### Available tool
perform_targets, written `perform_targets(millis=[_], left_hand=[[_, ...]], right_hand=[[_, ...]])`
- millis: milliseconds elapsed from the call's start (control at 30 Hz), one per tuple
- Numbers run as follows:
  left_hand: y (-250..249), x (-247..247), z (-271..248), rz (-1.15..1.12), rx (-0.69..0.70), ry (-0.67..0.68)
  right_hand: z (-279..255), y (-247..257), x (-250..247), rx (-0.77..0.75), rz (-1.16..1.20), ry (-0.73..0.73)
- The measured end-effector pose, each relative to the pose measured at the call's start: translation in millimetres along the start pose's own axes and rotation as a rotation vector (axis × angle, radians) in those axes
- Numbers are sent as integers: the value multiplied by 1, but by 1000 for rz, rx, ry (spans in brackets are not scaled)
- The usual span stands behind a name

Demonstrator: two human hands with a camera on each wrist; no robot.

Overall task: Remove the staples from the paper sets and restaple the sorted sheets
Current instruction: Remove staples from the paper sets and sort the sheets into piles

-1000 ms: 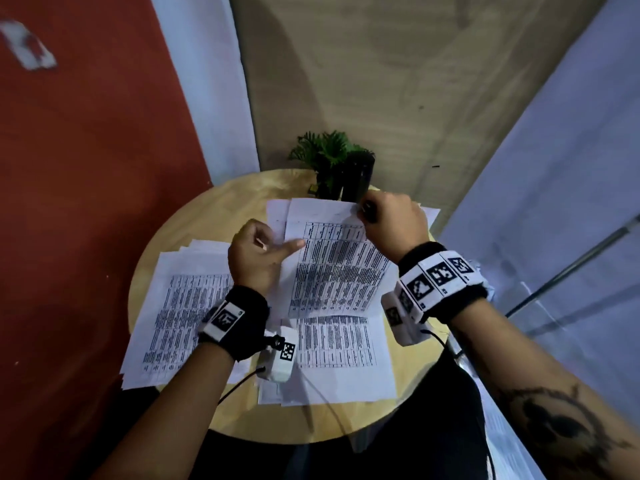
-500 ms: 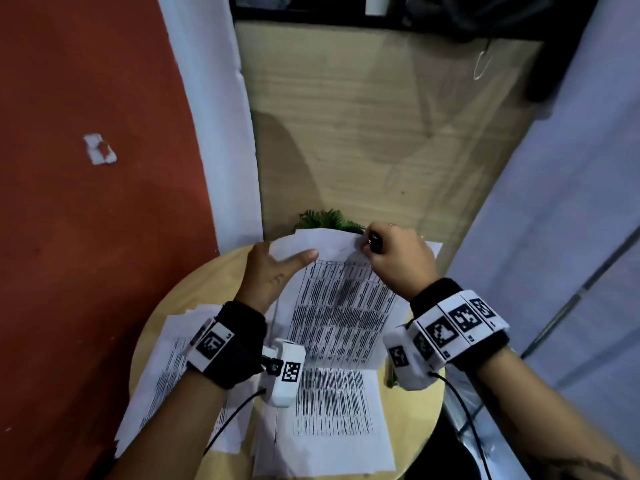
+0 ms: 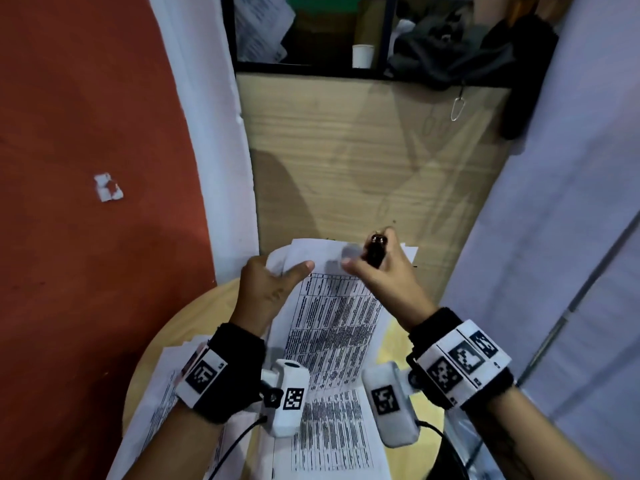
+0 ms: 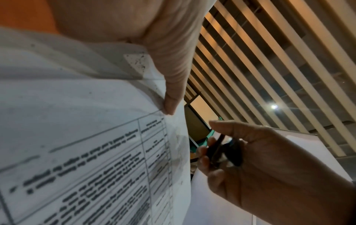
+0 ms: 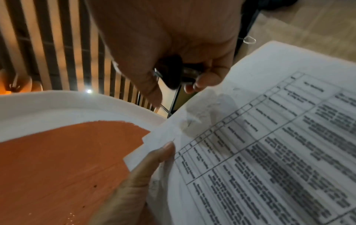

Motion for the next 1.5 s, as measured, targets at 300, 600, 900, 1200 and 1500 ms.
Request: perform_targets(millis=[300,600,900,1200,1500], left_hand=[[-19,7,-4,-9,14,40],[-32,8,-6,-8,67,76],[-38,10,-11,-3,64,122],[-42,10,-13,-57,72,143],[-48,16,-14,-96,88,211]], right_hand=[[-16,42,15,-361,-26,91],[-28,60,10,-551,-192,5],[-34,67,13,-685,-319,-29],[-35,69,16,-710,-423,-36],[-35,67,14,-701,-394,-44]])
Point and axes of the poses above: each hand's wrist, its own z-axis towards the middle knuckle, its own x-axis out of the palm, y = z × x, the point moved 8 cm from there along z, towards the middle knuckle, and after that the axes turned 7 degrees about y, right-handed, at the moved point
